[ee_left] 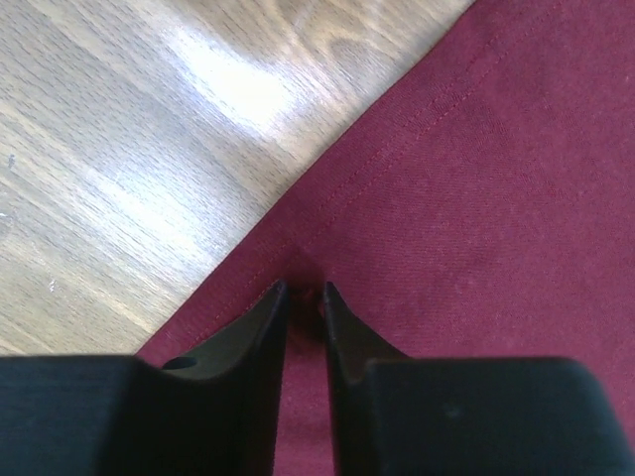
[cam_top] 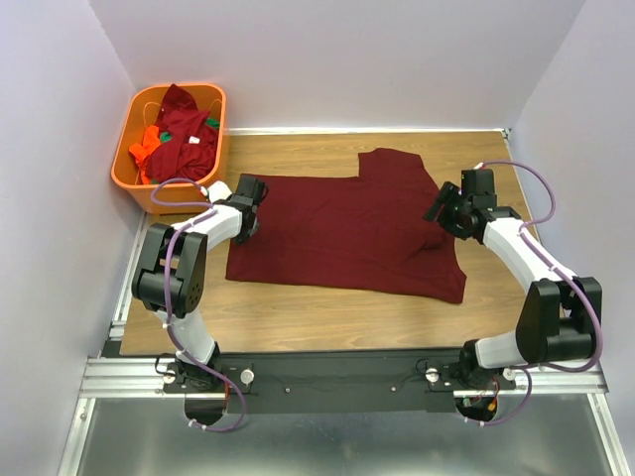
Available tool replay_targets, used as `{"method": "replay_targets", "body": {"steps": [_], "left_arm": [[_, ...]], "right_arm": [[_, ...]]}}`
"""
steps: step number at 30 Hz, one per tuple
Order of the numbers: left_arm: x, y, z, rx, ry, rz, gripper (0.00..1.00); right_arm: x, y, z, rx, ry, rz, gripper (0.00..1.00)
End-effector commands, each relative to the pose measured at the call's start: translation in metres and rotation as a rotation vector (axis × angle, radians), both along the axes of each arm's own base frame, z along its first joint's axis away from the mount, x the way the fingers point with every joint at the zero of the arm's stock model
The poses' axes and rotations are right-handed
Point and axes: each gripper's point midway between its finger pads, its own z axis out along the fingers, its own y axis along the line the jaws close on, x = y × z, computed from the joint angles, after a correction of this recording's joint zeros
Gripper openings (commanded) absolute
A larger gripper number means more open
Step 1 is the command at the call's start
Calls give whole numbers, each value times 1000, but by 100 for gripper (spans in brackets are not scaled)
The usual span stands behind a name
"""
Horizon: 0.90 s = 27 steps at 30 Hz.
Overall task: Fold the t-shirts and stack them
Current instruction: Fold the tshirt
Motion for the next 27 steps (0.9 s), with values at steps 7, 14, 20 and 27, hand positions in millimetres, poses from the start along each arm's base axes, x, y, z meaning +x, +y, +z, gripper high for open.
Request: {"method": "replay_targets", "body": {"steps": [7,14,20,27], "left_arm": [[3,-1,27,-7,-67,-36,10],[3,-3,37,-15,-110,-78,0],[2,-8,38,-29,-133,-124,0],[1,-6,43,-19,-164,-135,0]], "right_arm": [[1,18,-25,-59,49,63,75],[13,26,-44,-118,76,70,67],[26,50,-44,-166,54,118,65],[35,87,-50,-216,44,163,63]]}}
